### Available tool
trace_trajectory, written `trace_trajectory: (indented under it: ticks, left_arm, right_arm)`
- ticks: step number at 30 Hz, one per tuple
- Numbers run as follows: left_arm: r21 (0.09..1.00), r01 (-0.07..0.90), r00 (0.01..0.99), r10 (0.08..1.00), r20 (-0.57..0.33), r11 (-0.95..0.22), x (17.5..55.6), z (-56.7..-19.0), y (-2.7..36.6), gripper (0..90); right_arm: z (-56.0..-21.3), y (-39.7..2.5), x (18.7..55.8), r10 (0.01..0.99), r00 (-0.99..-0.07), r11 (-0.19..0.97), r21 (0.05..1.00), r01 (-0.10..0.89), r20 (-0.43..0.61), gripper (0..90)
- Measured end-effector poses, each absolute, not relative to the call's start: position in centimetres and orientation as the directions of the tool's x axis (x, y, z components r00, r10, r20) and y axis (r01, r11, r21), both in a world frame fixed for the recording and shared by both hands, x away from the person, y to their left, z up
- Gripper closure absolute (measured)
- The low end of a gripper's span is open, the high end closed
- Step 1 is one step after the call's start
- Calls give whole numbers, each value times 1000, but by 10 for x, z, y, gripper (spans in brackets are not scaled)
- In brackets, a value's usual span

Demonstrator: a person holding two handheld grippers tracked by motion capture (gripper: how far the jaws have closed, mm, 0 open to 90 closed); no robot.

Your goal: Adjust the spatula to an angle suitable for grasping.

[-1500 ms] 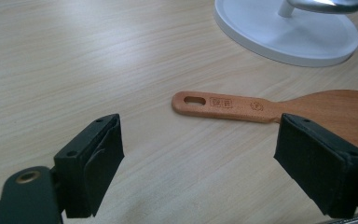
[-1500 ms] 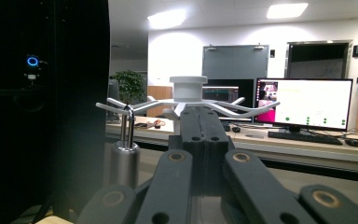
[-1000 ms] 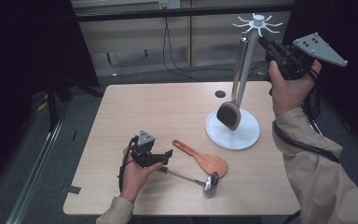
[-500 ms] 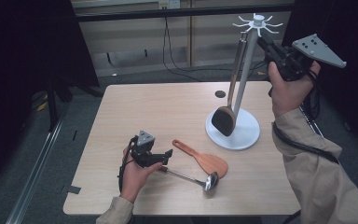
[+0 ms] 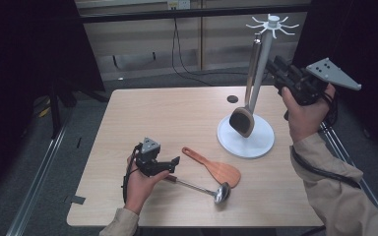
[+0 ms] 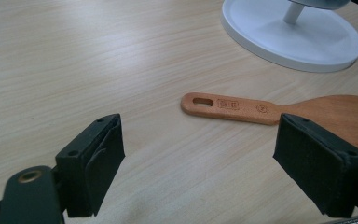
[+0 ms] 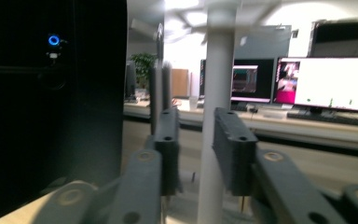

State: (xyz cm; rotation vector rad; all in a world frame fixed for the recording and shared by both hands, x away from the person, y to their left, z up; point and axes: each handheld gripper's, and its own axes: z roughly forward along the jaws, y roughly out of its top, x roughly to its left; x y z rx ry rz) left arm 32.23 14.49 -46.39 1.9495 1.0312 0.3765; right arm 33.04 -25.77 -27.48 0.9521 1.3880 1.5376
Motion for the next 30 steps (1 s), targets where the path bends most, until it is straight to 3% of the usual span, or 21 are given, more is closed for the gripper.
trace_trajectory:
  ticks: [2,6,13,20,22,24,27,30]
  left_arm:
    - [810,519,607,785,-122,-275,322,-463,147,161]
    - [809,527,596,792,-132,-261,321,-464,151,179]
    - [803,538,575,808,-128,-256,319,-465,157,230]
    - [774,586,540,828,-154,-238,318,-469,171,367]
    - [769,596,518,842,-148,-232,317,-470,176,475]
    - [758,603,504,855,-119,-250,317,-471,181,497]
    - [730,630,466,881,-80,-266,316,-473,192,635]
    - [709,653,439,896,-67,-267,317,-475,200,710]
  right_arm:
    - [-280,-258,328,930,-368,-43,996,-80,10,645]
    - [-307,-258,319,914,-404,-32,999,0,30,508]
    - [-339,-247,308,892,-451,0,997,78,35,416]
    - [-375,-239,301,877,-474,5,986,164,74,347]
    - [-391,-238,298,877,-472,0,982,189,91,335]
    - [-396,-237,299,877,-472,13,979,205,87,323]
    - [-403,-235,298,875,-475,25,972,235,92,298]
    - [-406,-232,297,865,-496,50,971,232,74,291]
